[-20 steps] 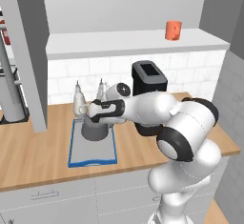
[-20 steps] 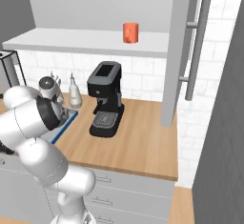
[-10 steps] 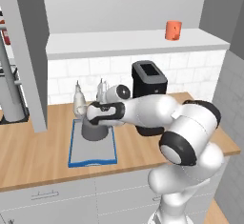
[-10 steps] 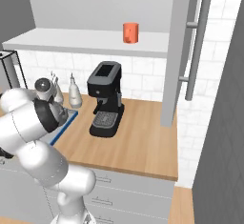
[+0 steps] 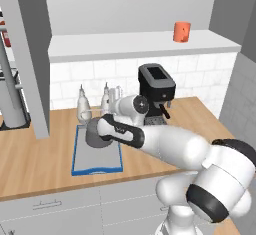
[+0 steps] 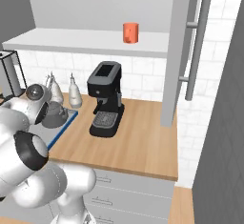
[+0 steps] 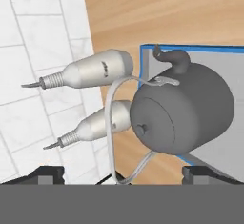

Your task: Pick the kettle from the counter and place it on the tray. Then pick the mug from the cabinet and place it on the tray. Then close the cabinet doors.

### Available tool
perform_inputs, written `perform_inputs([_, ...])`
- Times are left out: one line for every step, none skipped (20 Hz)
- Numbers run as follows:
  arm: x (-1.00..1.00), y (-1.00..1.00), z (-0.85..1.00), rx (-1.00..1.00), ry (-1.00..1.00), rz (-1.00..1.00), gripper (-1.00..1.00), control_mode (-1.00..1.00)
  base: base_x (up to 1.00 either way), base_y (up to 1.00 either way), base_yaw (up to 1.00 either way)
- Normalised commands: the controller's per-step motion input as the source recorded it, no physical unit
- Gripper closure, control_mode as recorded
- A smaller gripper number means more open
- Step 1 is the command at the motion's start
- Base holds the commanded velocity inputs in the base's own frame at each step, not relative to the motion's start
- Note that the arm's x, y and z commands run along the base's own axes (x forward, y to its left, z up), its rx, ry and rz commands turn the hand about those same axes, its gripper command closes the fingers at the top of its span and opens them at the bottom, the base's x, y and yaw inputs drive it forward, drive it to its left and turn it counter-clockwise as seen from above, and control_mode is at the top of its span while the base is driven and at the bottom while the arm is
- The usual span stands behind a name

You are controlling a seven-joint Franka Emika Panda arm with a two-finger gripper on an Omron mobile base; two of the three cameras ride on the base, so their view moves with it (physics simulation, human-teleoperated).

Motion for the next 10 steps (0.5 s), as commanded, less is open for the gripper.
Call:
perform_inputs([-0.49, -0.14, 0.79, 0.00, -0.01, 0.00, -1.00, -1.00, 0.00, 0.00, 0.00])
perform_inputs([-0.47, -0.13, 0.76, 0.00, -0.03, 0.00, -1.00, -1.00, 0.00, 0.00, 0.00])
perform_inputs([-0.46, -0.12, 0.84, 0.00, -0.01, 0.00, -1.00, -1.00, 0.00, 0.00, 0.00])
perform_inputs([-0.54, -0.09, 0.80, -0.02, 0.00, 0.00, -1.00, -1.00, 0.00, 0.00, 0.00])
perform_inputs([-0.59, -0.19, 0.78, -0.09, 0.00, 0.00, -1.00, -1.00, 0.00, 0.00, 0.00])
perform_inputs([-0.66, -0.23, 0.79, -0.15, 0.01, 0.00, -1.00, -1.00, 0.00, 0.00, 0.00])
perform_inputs([-0.61, -0.24, 0.76, -0.19, 0.08, 0.00, -1.00, -1.00, 0.00, 0.00, 0.00])
perform_inputs([-0.73, -0.21, 0.71, -0.23, 0.10, 0.00, -1.00, -1.00, 0.00, 0.00, 0.00])
perform_inputs([-0.74, -0.23, 0.66, -0.24, 0.16, 0.00, -1.00, -1.00, 0.00, 0.00, 0.00])
perform_inputs([-0.89, -0.30, 0.58, -0.23, 0.13, 0.00, -1.00, -1.00, 0.00, 0.00, 0.00])
